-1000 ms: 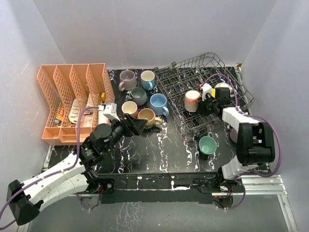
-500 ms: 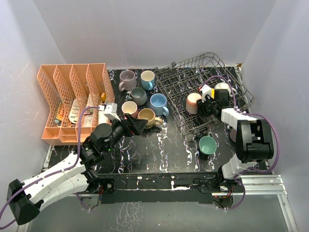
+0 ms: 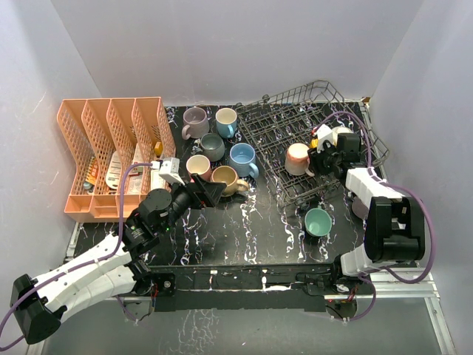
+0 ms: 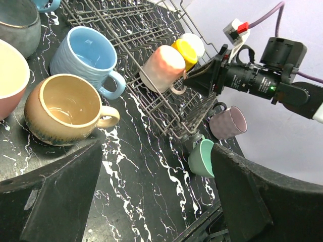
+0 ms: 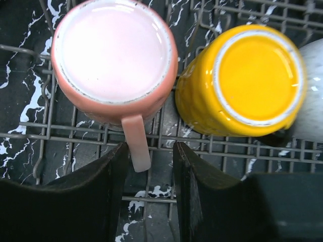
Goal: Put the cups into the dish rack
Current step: Adjust the cup in the dish rack.
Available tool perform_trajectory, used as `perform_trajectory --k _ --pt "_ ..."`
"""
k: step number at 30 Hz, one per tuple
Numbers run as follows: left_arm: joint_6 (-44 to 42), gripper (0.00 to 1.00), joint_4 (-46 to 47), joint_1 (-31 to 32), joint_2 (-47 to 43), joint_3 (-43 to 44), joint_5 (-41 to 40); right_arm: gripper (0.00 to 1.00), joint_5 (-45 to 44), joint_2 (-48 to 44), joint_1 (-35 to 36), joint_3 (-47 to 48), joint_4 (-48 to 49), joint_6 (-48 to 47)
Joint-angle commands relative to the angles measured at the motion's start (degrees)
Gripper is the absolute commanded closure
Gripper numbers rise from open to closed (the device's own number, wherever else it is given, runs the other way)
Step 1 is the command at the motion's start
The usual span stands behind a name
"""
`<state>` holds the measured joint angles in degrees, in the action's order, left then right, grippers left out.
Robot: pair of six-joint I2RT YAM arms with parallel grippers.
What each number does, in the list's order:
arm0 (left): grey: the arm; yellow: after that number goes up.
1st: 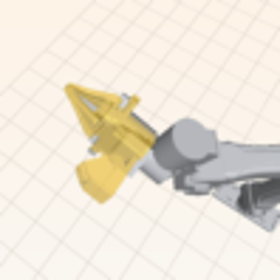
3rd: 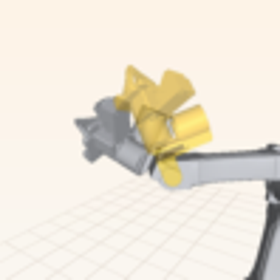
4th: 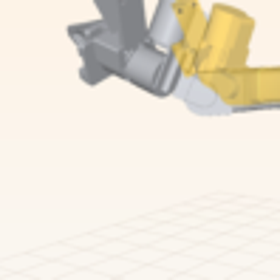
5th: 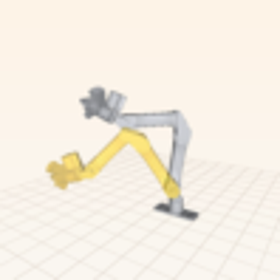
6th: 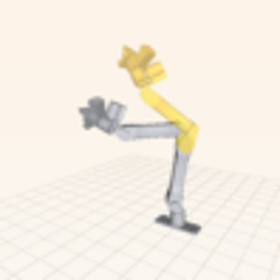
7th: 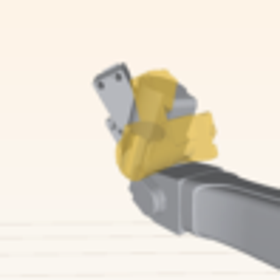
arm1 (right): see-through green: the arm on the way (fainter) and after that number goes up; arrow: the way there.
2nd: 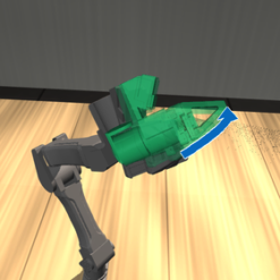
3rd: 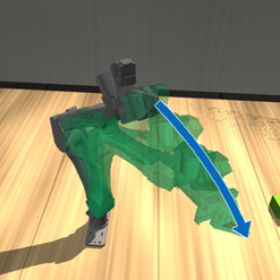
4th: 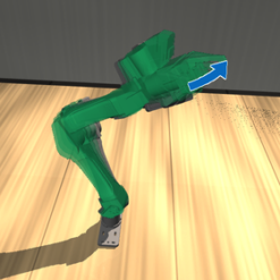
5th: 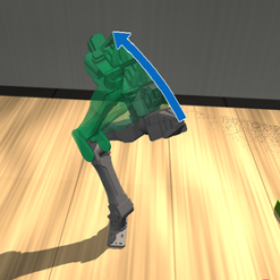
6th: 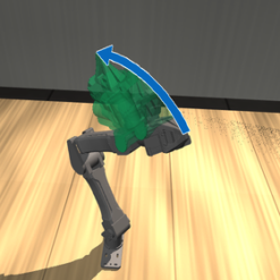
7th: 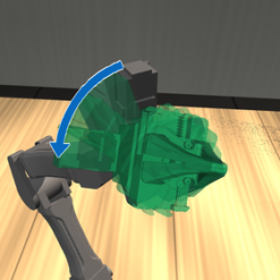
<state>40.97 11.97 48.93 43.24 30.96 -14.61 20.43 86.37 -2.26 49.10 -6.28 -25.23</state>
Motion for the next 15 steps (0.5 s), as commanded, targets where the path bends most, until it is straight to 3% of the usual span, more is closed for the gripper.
perform_trajectory --k 1,10,15 --pt "-0.24 0.14 1.68 -0.03 -0.48 -0.21 -0.26 0.59 -2.27 -3.44 -0.46 1.89 1.36 -2.38" --pt "-0.32 0.14 1.03 -0.05 -0.69 0.20 0.07 0.67 -2.88 -2.35 -0.74 5.32 -0.49 -2.65" --pt "-0.35 0.14 0.47 -0.05 -1.96 -0.26 -0.49 0.67 6.44 -5.11 -1.50 7.45 -7.40 -7.71"
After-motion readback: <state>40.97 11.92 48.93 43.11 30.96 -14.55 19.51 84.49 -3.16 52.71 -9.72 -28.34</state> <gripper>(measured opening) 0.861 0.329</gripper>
